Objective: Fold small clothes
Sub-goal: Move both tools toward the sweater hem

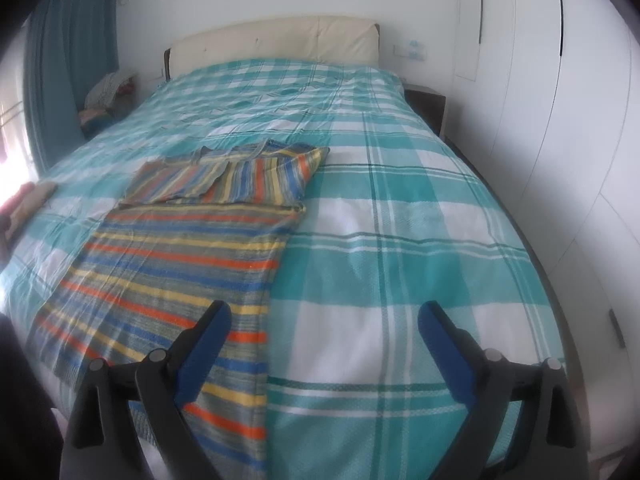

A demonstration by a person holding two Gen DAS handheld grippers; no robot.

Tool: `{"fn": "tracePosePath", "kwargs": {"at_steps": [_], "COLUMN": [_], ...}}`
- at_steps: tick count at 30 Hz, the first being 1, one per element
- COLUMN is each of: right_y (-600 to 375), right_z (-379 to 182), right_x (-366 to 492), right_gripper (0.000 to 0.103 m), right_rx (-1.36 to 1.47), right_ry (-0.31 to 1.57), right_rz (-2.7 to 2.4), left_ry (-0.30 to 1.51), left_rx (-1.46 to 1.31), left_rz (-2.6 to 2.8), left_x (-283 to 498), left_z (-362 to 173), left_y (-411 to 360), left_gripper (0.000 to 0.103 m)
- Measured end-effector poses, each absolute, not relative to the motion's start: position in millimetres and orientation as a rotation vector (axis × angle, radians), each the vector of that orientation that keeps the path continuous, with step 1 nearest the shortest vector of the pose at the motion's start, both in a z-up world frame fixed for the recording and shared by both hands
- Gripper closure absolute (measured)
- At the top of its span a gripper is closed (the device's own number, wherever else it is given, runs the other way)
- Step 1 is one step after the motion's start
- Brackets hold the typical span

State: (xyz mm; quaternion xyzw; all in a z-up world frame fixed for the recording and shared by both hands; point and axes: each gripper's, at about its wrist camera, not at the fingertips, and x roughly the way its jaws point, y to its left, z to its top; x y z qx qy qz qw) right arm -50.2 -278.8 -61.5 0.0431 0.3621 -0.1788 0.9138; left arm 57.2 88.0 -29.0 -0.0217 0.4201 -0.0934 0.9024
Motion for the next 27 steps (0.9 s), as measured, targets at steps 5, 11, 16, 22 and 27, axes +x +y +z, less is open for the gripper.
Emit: {"fn": "tracePosePath", "kwargs": {"at_steps": [5, 11, 16, 22, 27], "right_y": [-272, -265, -267, -270, -271], "right_z": [-60, -57, -60, -43, -46], "right_x": [-52, -61, -58, -65, -73], "right_gripper": [0.009, 0.009, 0.009, 0.009, 0.009], "right_rx": [0.078, 0.071, 0.108, 0.091, 0.047], "right_ry": [0.755, 0.753, 0.765, 0.747, 0.776], "right_rz": [-0.370, -0.380, -0.371, -0.368, -0.384], "left_ry": [0.969, 0.986, 0.992, 1.017, 1.047], "left_rx": [-0.105, -0.081, -0.070, -0.159, -0.178], "left_rz": [-0.174, -0.170, -0.175, -0.123, -0.126], "left_x": [59, 51, 50, 37, 24], "left_z": [-60, -71, -74, -88, -101], "left_y": [100, 102, 101, 136, 133], "left_gripper": [0.002, 0.002, 0.002, 0.002, 0.002]}}
